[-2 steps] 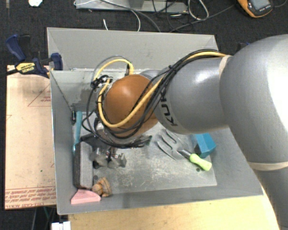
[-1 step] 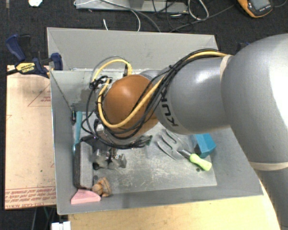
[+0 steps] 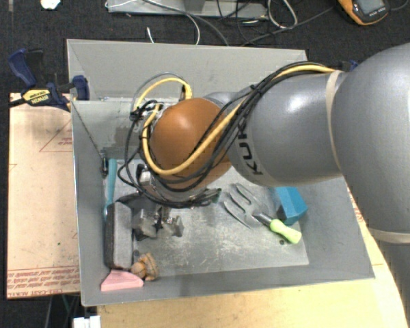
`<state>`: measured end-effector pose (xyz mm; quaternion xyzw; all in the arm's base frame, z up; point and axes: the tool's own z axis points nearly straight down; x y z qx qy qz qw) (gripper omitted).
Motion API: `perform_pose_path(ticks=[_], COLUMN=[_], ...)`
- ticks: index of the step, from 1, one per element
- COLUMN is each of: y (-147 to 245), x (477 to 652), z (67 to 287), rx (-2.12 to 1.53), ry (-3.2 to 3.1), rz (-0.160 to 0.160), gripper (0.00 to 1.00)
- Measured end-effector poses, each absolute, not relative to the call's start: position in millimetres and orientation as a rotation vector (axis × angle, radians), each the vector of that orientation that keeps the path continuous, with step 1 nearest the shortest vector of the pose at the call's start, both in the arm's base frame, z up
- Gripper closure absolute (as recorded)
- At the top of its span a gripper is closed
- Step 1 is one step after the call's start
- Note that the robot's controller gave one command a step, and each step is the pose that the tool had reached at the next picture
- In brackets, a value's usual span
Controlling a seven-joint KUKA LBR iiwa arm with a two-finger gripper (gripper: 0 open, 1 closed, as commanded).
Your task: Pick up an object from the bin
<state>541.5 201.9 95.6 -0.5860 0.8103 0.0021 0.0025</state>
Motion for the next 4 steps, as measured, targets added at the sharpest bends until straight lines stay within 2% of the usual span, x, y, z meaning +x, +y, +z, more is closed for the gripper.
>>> perform_pose_path(ticks=[3,4], y=[203.3,203.9], x=[543.2,544.3], z=[173.4,192.5], rx=[-1.825,-1.819], ry=[2.542,2.54], rz=[0.008,0.007], gripper=[1.0,1.0])
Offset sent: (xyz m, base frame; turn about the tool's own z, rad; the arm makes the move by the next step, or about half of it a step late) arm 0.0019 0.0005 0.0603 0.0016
